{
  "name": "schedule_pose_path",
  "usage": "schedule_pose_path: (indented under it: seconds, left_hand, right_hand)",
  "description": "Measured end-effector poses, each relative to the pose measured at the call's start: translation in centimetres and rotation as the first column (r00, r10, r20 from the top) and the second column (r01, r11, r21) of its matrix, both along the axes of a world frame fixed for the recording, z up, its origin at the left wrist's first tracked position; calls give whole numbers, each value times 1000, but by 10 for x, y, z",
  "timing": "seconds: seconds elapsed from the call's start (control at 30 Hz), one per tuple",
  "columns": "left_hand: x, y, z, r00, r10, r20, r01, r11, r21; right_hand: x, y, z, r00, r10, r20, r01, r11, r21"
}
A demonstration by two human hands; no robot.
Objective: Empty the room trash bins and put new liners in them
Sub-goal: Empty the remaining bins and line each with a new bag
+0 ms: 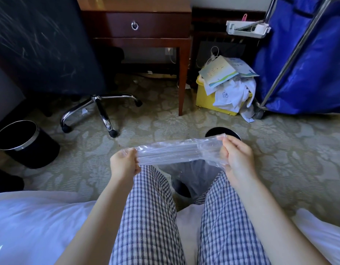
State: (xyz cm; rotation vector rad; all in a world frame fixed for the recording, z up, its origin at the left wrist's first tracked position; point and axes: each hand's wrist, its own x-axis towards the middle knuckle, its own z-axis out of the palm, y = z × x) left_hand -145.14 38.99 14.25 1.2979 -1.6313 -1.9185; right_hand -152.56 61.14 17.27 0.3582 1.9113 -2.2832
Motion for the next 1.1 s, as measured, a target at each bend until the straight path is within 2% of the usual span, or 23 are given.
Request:
schedule_pose_path:
  seconds: [0.17, 0.3, 0.37, 0.43, 0.5, 0.57, 0.6, 0.63, 0.67, 0.73, 0.8, 0.87, 0.93, 0.97, 1.0, 1.03, 1.1]
  left_hand:
    - [-2, -2, -2, 1000, 15, 0, -15, 999, 46]
    - [-3, -1, -5, 1000, 10, 26, -11, 999, 43]
    - [-1, 0, -5, 998, -42, 47, 39, 998, 58]
    - [1, 1, -8, 979, -155, 129, 154, 988, 19]
    - [1, 8, -9, 904, -255, 342, 338, 917, -210]
    - [0, 21, -7, 847, -252, 468, 475, 754, -454]
    - [-1, 27, -3, 831, -283, 478, 526, 677, -515]
    - [-4, 32, 0, 815, -347, 464, 567, 638, -520]
    - [-6, 36, 3, 803, -434, 409, 594, 640, -487]
    - [-4, 46, 13, 785, -602, 144, 615, 732, -293]
    - [-1, 48, 21, 785, -620, -28, 608, 778, -159]
    - [2, 46, 18, 792, -611, -22, 595, 779, -197]
    - [2, 39, 13, 843, -536, 55, 529, 805, -270]
    - [2, 36, 11, 870, -486, 90, 489, 820, -298]
    - [1, 33, 10, 887, -448, 109, 458, 830, -318]
    - [1, 31, 9, 897, -424, 124, 440, 835, -330]
    - [2, 25, 8, 912, -390, 129, 410, 847, -339]
  right_hand:
    - [-4, 3, -1, 993, -95, 65, 99, 993, -60]
    - [-4, 6, 2, 991, -98, 86, 106, 989, -103]
    - [-4, 7, 4, 993, -21, 113, 37, 989, -140]
    - [-1, 6, 5, 987, 130, 99, -114, 981, -156]
    - [6, 0, 6, 957, 288, 13, -288, 957, -27]
    - [14, -12, 6, 898, 432, -86, -401, 882, 249]
    - [18, -19, 4, 859, 497, -119, -425, 824, 376]
    - [21, -26, 0, 824, 550, -135, -435, 768, 470]
    - [25, -32, -3, 795, 590, -143, -442, 724, 529]
    - [33, -46, -9, 728, 674, -129, -485, 638, 598]
    - [41, -55, -12, 630, 772, -89, -552, 525, 648]
    - [43, -58, -15, 536, 842, -51, -597, 421, 682]
    - [43, -57, -16, 465, 885, -29, -654, 366, 661]
    - [43, -56, -16, 458, 888, -31, -698, 381, 607]
    - [44, -54, -16, 496, 867, -47, -716, 439, 542]
    - [42, -52, -19, 576, 815, -65, -689, 526, 498]
    - [32, -44, -27, 775, 629, -64, -507, 679, 531]
